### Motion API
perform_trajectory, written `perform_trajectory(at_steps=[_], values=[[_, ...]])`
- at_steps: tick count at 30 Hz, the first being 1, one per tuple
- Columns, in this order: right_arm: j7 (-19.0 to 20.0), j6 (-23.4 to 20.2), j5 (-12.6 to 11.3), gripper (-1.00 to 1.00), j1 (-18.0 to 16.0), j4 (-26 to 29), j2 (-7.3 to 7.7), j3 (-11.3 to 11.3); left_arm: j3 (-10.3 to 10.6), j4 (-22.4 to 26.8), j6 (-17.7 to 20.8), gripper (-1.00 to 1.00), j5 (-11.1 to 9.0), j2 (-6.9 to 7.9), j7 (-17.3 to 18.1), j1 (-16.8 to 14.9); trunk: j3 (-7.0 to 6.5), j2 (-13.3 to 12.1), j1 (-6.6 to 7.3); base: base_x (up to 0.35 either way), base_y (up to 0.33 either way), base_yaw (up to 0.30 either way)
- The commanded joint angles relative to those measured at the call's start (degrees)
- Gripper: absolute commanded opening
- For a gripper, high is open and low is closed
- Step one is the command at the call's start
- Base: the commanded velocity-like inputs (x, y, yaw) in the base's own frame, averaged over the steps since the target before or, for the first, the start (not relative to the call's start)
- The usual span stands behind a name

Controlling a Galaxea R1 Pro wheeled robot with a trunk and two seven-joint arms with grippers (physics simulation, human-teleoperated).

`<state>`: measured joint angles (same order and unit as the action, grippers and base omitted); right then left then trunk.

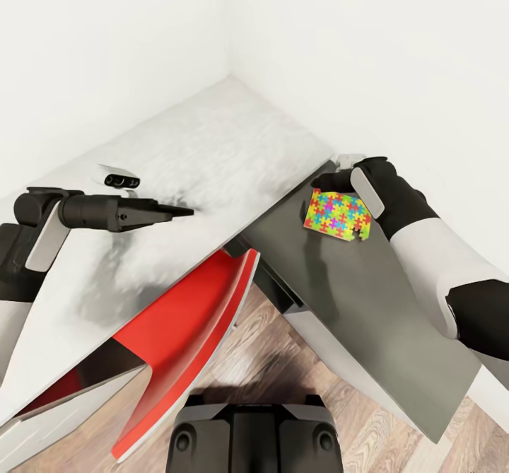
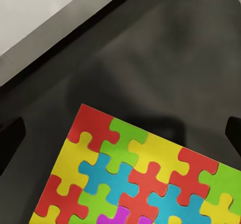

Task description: Put all the toys in the child's room - the three board games (two on the bed and one on the table), the two jigsaw puzzles on the table, and the tennis ball on the table - inside the toy box on the table in the child's room.

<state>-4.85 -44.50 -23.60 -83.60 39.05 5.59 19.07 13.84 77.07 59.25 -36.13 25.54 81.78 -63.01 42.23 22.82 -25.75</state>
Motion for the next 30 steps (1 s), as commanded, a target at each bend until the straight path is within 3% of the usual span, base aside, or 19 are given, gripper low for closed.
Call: perform_trajectory(at_steps=[1, 23, 30], values=[[-0.51, -0.15, -0.61, 1.0, -0.09, 0.06, 0.08, 0.36, 0.09, 0.14, 0.6, 1.0, -0.17, 0.09, 0.13, -0.07, 0.13, 0.1, -0.03, 0.0, 0.0, 0.0], [-0.33, -0.45, -0.72, 1.0, -1.89, 0.17, 0.1, 0.4, 0.01, 1.15, 0.61, 1.0, -0.17, 0.19, 0.22, -0.18, 1.45, 0.1, -0.03, 0.0, 0.0, 0.0], [2.1, -0.44, -0.62, 1.0, -2.27, 0.08, 0.12, 0.46, 0.04, 1.15, 0.61, 1.0, -0.19, 0.26, 0.22, -0.18, 1.87, 0.1, -0.03, 0.0, 0.0, 0.0]])
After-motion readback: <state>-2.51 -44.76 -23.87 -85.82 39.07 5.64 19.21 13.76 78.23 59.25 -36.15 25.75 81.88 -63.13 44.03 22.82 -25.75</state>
